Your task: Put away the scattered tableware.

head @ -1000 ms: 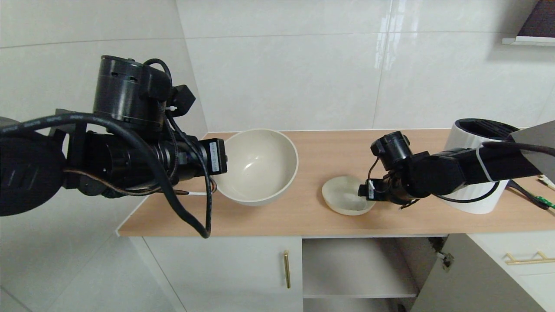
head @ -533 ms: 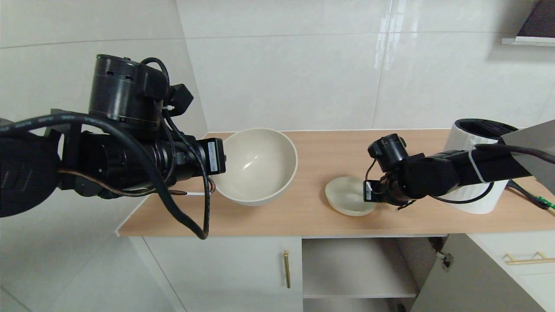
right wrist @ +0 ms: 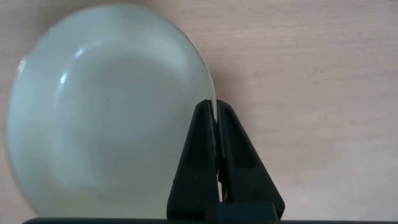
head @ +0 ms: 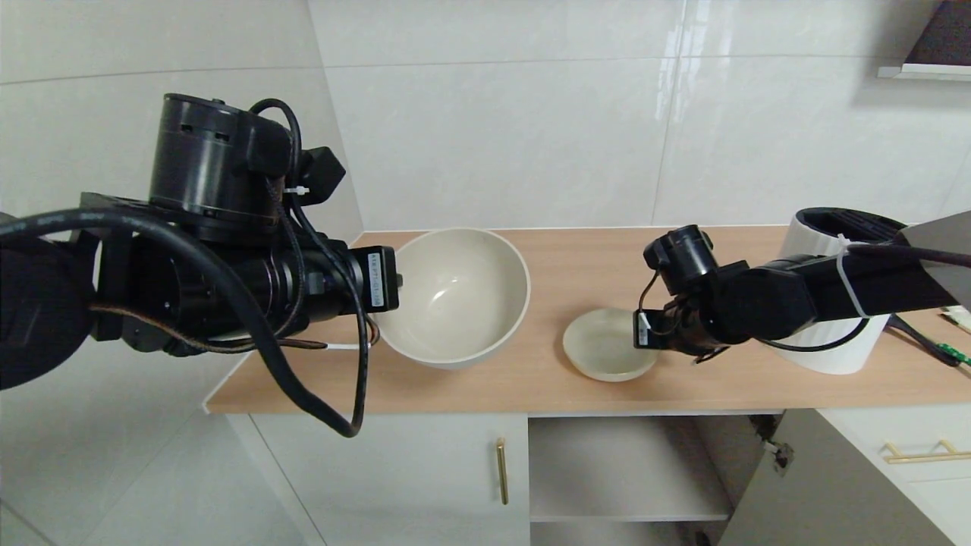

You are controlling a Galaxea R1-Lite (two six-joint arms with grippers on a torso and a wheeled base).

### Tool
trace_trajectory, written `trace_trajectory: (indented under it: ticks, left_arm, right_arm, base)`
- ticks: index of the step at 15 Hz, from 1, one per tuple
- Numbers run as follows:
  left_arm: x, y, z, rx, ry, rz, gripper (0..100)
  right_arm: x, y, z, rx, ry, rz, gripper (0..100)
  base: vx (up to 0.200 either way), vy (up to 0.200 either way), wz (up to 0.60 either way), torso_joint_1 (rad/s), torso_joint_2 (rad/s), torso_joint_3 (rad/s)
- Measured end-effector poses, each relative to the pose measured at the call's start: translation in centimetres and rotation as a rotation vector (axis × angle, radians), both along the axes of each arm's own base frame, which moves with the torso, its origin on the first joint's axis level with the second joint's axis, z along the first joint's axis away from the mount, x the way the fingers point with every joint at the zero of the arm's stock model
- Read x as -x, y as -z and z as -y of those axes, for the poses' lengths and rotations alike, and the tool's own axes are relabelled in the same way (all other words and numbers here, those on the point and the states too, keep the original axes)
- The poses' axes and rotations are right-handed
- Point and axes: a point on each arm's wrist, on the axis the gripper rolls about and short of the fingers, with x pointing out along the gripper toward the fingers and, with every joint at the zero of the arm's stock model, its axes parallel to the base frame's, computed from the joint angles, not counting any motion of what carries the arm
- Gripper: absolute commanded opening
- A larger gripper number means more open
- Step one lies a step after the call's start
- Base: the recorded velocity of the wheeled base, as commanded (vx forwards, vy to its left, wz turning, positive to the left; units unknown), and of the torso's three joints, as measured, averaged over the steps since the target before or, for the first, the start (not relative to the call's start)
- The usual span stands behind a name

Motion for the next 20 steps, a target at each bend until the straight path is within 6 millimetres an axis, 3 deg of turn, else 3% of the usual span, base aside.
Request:
trace_trajectory:
  ticks: [4, 8, 12, 15, 17, 20]
  left_arm:
    - [0.1, 0.0, 0.2, -0.006, 0.012, 0.001, 0]
    - [0.7, 0.2, 0.8, -0.01, 0.039, -0.004, 0]
    - [1.6, 1.5, 1.3, -0.036, 0.063, -0.046, 0]
    - [2.8, 3.1, 1.1, -0.065, 0.079, -0.095, 0]
    - [3.5, 3.2, 1.2, -0.066, 0.096, -0.094, 0]
    - [3.8, 3.4, 1.4, -0.072, 0.111, -0.101, 0]
  right_arm:
    - [2.1, -2.1, -0.7, 0.102, 0.092, 0.101, 0]
    - [5.0, -4.0, -1.7, 0.091, 0.046, 0.139, 0]
    - [7.3, -6.2, -1.1, 0.061, 0.03, 0.181, 0]
    - [9.0, -5.7, -0.5, 0.057, 0.025, 0.157, 0]
    - [10.1, -5.0, -0.2, 0.063, 0.025, 0.13, 0]
    - [11.0, -4.5, 0.0, 0.07, 0.015, 0.114, 0]
  base:
    - [0.0, 0.0, 0.0, 0.0, 0.0, 0.0]
    - [0.0, 0.0, 0.0, 0.0, 0.0, 0.0]
    - [0.0, 0.0, 0.0, 0.0, 0.0, 0.0]
    - [0.0, 0.0, 0.0, 0.0, 0.0, 0.0]
    - [0.0, 0.0, 0.0, 0.0, 0.0, 0.0]
    - [-0.2, 0.0, 0.0, 0.007, 0.01, 0.001]
